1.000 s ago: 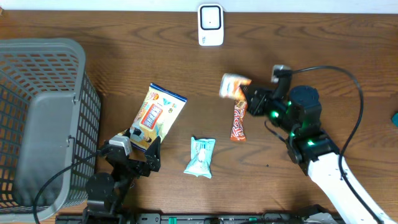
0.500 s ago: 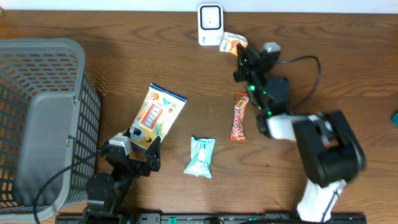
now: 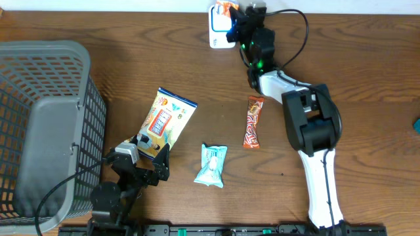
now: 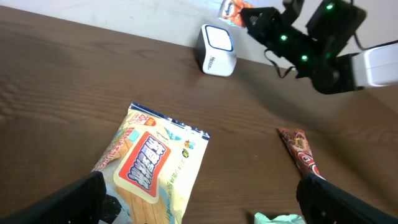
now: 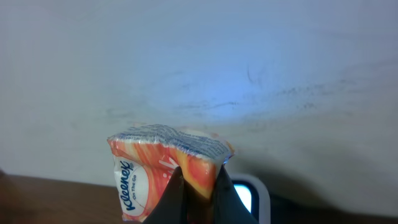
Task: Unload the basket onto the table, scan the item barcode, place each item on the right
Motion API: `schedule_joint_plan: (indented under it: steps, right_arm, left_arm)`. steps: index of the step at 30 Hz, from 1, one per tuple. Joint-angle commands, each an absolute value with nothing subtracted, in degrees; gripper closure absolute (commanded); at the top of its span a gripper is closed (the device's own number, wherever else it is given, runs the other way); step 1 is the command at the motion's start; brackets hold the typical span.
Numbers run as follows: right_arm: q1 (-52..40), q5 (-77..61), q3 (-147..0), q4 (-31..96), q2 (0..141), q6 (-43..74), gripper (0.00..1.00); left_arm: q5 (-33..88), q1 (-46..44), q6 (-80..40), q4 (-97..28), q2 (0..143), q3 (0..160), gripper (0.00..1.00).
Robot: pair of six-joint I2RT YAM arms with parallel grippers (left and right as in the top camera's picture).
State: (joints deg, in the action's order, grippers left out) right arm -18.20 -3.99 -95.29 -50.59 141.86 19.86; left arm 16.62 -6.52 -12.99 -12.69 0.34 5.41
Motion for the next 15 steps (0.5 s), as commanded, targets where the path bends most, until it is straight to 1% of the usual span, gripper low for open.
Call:
schedule_joint_plan:
  steps: [1,9,12,15]
  right_arm:
    - [-18.65,-3.33,-101.45,-50.26,146.39,17.69,0.99]
    - [-18.70,-3.68,-101.54,-48.90,145.80,17.52,0.99]
    - [-18.00,-3.81,-101.51,-48.53,142.82,17.52,0.99]
    - [-16.71,-3.77,-101.51,-43.31,137.73,17.52,0.99]
  left_arm:
    - [17.54,-6.33,-11.84,-14.11,0.23,4.54,0.02]
    - [17.54,-6.33,-11.84,-14.11,0.23,4.56,0.02]
    - [17.54,-6.33,-11.84,-14.11,0.23,4.54,0.02]
    - [17.54,-6.33,-11.84,-14.11,0.23,4.54,0.02]
